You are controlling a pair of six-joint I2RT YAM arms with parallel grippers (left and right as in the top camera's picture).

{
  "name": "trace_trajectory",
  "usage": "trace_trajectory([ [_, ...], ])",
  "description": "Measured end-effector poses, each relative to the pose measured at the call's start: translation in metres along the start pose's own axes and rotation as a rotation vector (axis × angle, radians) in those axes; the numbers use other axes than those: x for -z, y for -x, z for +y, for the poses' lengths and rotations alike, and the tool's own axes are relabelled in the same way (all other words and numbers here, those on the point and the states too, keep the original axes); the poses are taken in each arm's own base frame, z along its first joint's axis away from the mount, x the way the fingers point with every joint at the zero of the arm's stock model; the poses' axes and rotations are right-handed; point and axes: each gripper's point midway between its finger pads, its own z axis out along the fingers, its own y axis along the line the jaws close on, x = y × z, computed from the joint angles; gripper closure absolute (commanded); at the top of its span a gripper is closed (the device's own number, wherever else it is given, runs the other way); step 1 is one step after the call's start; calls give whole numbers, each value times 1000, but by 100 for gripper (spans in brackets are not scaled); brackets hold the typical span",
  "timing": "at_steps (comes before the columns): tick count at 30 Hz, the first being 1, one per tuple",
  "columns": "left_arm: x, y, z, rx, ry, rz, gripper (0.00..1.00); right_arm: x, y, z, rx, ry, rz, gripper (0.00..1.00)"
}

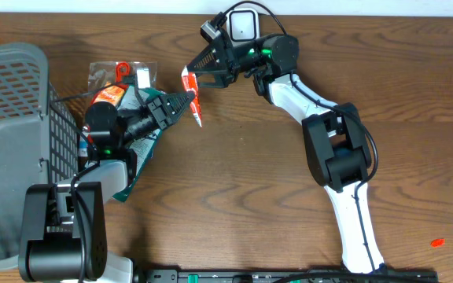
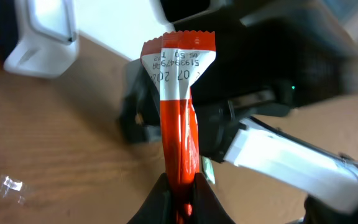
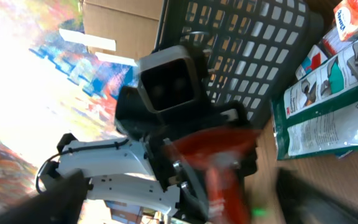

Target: Scan the item barcode

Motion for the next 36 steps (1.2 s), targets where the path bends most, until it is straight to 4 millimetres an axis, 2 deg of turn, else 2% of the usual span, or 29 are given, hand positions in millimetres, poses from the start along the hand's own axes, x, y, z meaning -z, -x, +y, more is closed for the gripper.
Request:
trace_trajectory([
  [6, 1, -5, 17, 107, 65, -2, 93, 15, 5, -1, 4, -7, -28, 1],
  [9, 2, -10, 29, 180, 111, 0, 93, 34, 11, -3, 6, -15, -64, 1],
  [15, 7, -33, 64, 391, 264, 19, 93, 88, 25, -12, -55, -33, -161, 1],
  [19, 1, -45, 76, 454, 345, 37, 93, 107, 27, -33, -106, -36, -197, 1],
  [26, -14, -70, 88, 532, 550, 144, 93, 106, 20, -91, -226, -26, -193, 1],
  [28, -16, -66, 87, 515, 585, 154, 93, 106, 17, -106, -255, -24, -194, 1],
  [31, -19, -49, 79, 458, 591, 133, 93, 106, 14, -121, -282, -22, -194, 1],
  [36, -22, -20, 53, 363, 556, 80, 92, 106, 11, -130, -275, -22, -194, 1],
])
